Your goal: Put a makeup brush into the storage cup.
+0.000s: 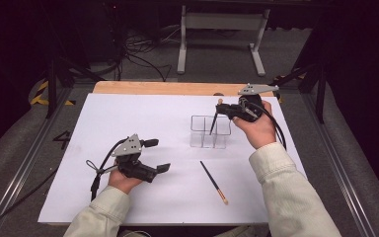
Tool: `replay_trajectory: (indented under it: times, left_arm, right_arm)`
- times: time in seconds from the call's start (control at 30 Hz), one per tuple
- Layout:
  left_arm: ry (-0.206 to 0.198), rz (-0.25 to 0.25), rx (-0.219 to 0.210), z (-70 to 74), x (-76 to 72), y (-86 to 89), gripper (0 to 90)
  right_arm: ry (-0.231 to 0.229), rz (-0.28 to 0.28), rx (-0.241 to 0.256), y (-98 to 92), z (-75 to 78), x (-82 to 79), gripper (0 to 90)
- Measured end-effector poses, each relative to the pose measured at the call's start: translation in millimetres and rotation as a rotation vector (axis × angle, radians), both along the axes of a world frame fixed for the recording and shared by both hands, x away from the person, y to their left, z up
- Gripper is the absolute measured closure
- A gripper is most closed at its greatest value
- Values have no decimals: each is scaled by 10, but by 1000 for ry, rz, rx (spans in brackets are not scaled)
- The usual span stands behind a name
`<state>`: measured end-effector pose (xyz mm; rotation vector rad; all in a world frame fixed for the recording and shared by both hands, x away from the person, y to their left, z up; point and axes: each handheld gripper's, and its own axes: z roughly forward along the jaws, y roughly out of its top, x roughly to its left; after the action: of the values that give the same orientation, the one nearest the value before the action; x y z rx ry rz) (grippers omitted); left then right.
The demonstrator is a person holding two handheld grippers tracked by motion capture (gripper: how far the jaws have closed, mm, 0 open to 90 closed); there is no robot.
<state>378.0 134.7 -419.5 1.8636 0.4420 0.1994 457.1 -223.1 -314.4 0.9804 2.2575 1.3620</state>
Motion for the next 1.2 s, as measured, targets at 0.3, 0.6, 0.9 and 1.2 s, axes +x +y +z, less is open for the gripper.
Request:
replay_trajectory:
  times: [0.3,0.6,0.9,1.2]
  left_arm:
    - [-2,-28,-14,12,-5,14,33]
    - [8,-28,-16,13,5,11,32]
    - [8,-49,-26,24,18,-29,23]
    - [-3,-76,-29,67,26,-44,31]
  right_arm:
    - [19,-3,1,-2,-56,8,841]
    - [-81,-90,41,-123,21,-64,373]
    - [-114,-115,63,-284,81,-280,342]
    - [-109,-112,53,-322,90,-486,346]
